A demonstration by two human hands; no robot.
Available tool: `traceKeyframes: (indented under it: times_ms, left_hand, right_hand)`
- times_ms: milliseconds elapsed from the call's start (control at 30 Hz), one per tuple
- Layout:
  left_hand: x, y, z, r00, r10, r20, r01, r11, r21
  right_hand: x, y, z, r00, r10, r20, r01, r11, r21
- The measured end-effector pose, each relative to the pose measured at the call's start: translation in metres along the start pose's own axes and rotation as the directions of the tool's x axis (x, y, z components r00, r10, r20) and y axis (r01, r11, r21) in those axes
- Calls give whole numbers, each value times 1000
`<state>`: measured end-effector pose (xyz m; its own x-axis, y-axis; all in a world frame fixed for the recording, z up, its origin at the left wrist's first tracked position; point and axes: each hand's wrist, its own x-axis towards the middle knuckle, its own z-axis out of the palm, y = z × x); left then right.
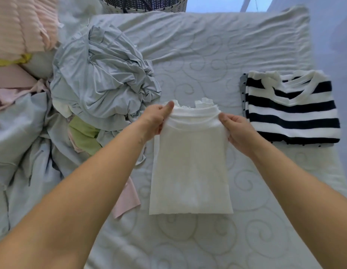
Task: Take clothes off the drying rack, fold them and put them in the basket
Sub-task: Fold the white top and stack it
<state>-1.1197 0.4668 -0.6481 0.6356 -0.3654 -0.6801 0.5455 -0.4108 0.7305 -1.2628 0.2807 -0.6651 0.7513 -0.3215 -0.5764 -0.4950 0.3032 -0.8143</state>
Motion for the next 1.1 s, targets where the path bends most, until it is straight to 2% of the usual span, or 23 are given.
traceKeyframes:
  times_ms: [100,167,267,400,567,700,767,867,1000,1067,1100]
  left_hand:
    - [20,11,-2,990,-12,-138,6,999,-43]
    - [27,0,-2,982,-98,-162,93,995,-40]
    - [30,-33,-3,965,-185,-183,201,977,69]
    - [22,-72,-13,980,-157,-120,170,980,101]
    - [6,-94,-18,983,-184,17,185,982,-48]
    - [6,-91,-17,987,-135,-85,118,978,-172]
    - [6,-95,-17,978,-136,-156,114,983,-148]
    - [5,-91,-13,974,-138,-177,121,987,-104]
    - [25,-61,-7,963,-46,-267,31,998,-61]
    - [38,-47,-4,955,-71,-287,33,990,-134]
    - [42,-42,-2,964,-98,-248,51,980,-191]
  right_hand:
    - [34,-2,6,990,-12,-141,-4,994,-111]
    - [47,8,7,982,41,-182,-71,985,-159]
    - [48,30,2,973,76,-219,-120,974,-191]
    - [32,53,-5,945,27,-327,-96,975,-198]
    - [21,70,2,974,73,-216,-132,953,-272]
    - [27,65,8,947,20,-322,-90,975,-203]
    - [32,65,7,933,29,-358,-116,968,-224]
    - [34,68,5,926,81,-368,-190,944,-270]
    - [36,62,8,913,-11,-408,-86,972,-219]
    - [39,57,11,910,-48,-412,-42,978,-206]
    - [40,55,13,916,-56,-398,-33,977,-212]
